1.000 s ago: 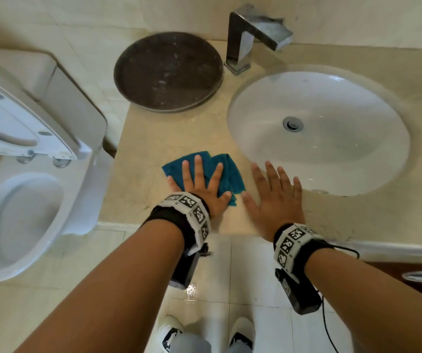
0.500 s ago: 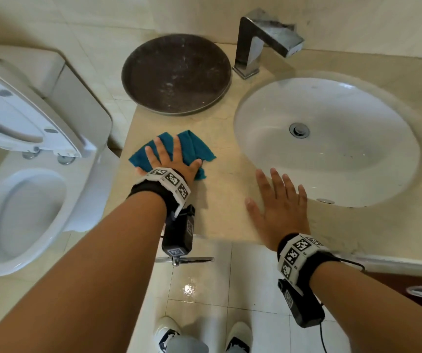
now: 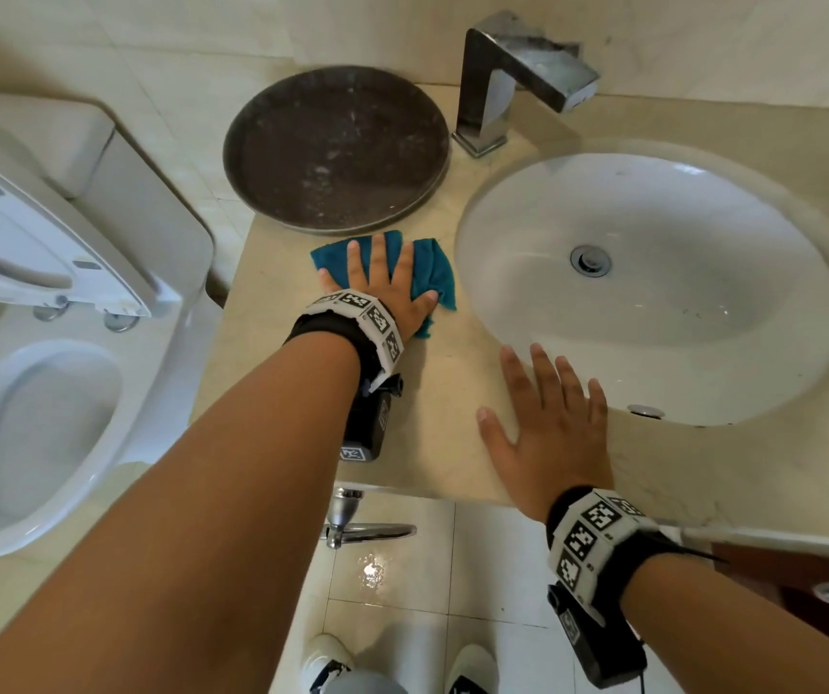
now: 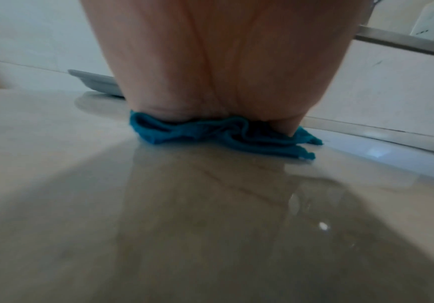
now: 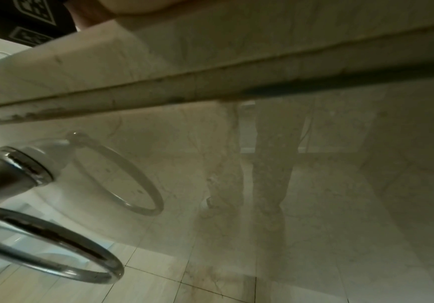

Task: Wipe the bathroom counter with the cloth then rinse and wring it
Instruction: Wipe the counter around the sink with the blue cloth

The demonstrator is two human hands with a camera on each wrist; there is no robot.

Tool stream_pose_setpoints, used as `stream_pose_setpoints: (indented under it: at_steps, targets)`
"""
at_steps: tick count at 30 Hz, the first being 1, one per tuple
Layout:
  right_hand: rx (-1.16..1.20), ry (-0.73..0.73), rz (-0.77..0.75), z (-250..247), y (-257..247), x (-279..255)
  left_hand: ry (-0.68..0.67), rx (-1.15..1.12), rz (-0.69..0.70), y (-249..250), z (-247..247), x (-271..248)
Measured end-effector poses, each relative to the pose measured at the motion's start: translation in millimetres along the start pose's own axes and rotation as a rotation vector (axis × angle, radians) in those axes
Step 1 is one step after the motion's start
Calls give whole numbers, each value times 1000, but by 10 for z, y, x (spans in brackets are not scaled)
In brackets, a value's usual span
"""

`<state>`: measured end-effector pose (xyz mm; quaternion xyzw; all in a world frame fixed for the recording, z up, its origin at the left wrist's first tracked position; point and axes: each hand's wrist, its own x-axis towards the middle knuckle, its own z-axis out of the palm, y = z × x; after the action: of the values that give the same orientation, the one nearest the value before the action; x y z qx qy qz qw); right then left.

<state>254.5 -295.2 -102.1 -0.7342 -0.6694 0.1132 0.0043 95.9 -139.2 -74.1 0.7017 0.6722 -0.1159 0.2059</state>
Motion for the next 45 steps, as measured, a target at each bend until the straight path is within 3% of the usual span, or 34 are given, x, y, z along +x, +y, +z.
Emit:
stream_pose_setpoints:
  at_steps: [9, 15, 21, 29, 34, 40, 45]
  targets:
    - [11, 16, -3, 15, -3, 0, -13, 60, 172, 155, 26, 35]
    - [-16, 27, 3, 18, 4, 2, -7, 63, 269, 303, 289, -306]
    - [14, 42, 0, 39, 13, 9, -13, 105, 296, 91, 437, -624]
    - [-15, 22, 24, 37, -19, -2, -22, 83, 223, -382, 575, -1037]
    - [-12, 13, 44, 53, -126, -9, -18, 20, 101, -783, 588, -1245]
    - [-6, -17, 232, 78, -543, 63, 12, -83, -86, -1162, 506, -1294]
    - [3, 60, 298, 124, -658, 89, 4, -76, -153, -1263, 451, -1217]
